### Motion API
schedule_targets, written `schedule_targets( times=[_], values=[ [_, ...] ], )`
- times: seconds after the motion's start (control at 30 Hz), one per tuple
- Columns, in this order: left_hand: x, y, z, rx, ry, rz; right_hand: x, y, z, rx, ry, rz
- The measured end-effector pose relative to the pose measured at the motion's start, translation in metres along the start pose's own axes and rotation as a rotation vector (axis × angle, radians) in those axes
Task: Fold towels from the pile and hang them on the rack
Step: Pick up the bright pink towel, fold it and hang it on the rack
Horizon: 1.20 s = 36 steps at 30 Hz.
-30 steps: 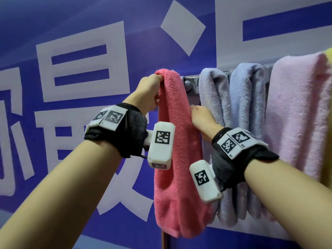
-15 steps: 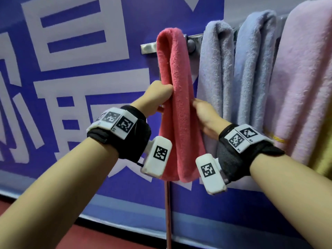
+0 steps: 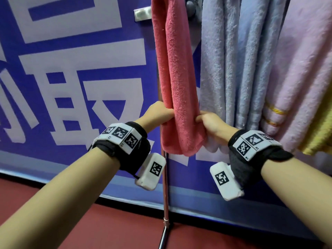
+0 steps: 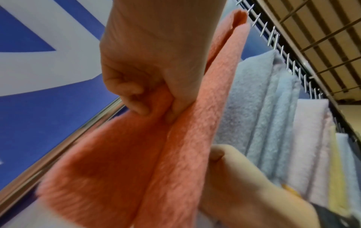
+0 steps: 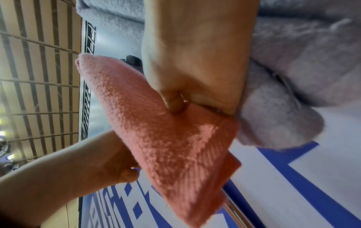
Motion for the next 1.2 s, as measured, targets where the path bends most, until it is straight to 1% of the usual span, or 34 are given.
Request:
schedule_targets(
  times=[0.1, 0.17, 0.27, 0.33, 0.43, 0.5, 0.57, 0.63, 0.77, 0.97, 1.13, 1.2],
  values=[
    [0.019, 0.003, 0.021, 0.080, 0.043, -0.062, -0.016, -0.006, 0.003, 0.018, 0.043, 0.051],
    [0.027, 0.005, 0.030, 0.110, 0.055, -0.082, -0.022, -0.007, 0.006, 0.037, 0.060, 0.059],
    [0.026, 0.004, 0.036, 0.123, -0.006, 0.008, -0.026, -0.006, 0.008, 0.011, 0.037, 0.056],
    [0.025, 0.002, 0.037, 0.097, 0.041, 0.047, -0.027, -0.004, 0.010, -0.007, -0.019, 0.053],
    [0.028, -0.003, 0.037, 0.002, 0.199, 0.069, -0.027, -0.003, 0.011, -0.013, -0.088, 0.060],
    [0.032, -0.004, 0.039, -0.015, 0.230, 0.069, -0.028, -0.004, 0.012, -0.008, -0.153, 0.075],
    [0.036, -0.002, 0.042, -0.002, 0.257, 0.055, -0.030, -0.005, 0.014, 0.007, -0.205, 0.085],
    [0.038, -0.001, 0.047, 0.072, 0.199, 0.061, -0.033, -0.005, 0.014, 0.004, -0.232, 0.083],
    [0.035, -0.005, 0.057, 0.254, 0.029, 0.120, -0.034, -0.001, 0.015, 0.015, -0.292, 0.107],
    [0.040, -0.006, 0.066, 0.387, -0.066, 0.085, -0.036, -0.001, 0.019, 0.041, -0.438, 0.196],
    [0.037, -0.010, 0.064, 0.468, -0.039, 0.089, -0.036, 0.000, 0.024, 0.032, -0.405, 0.222],
    [0.034, -0.011, 0.059, 0.563, -0.006, 0.086, -0.034, 0.000, 0.023, 0.025, -0.377, 0.210]
  ],
)
Point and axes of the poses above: each hand's wrist, its own y-axis towards the middle knuckle, its own z-axis out of the palm, x = y × z, the point moved 5 cm from there along y, towards the middle knuckle, and after that the axes turned 12 degrees about x, right-handed, at the moved point
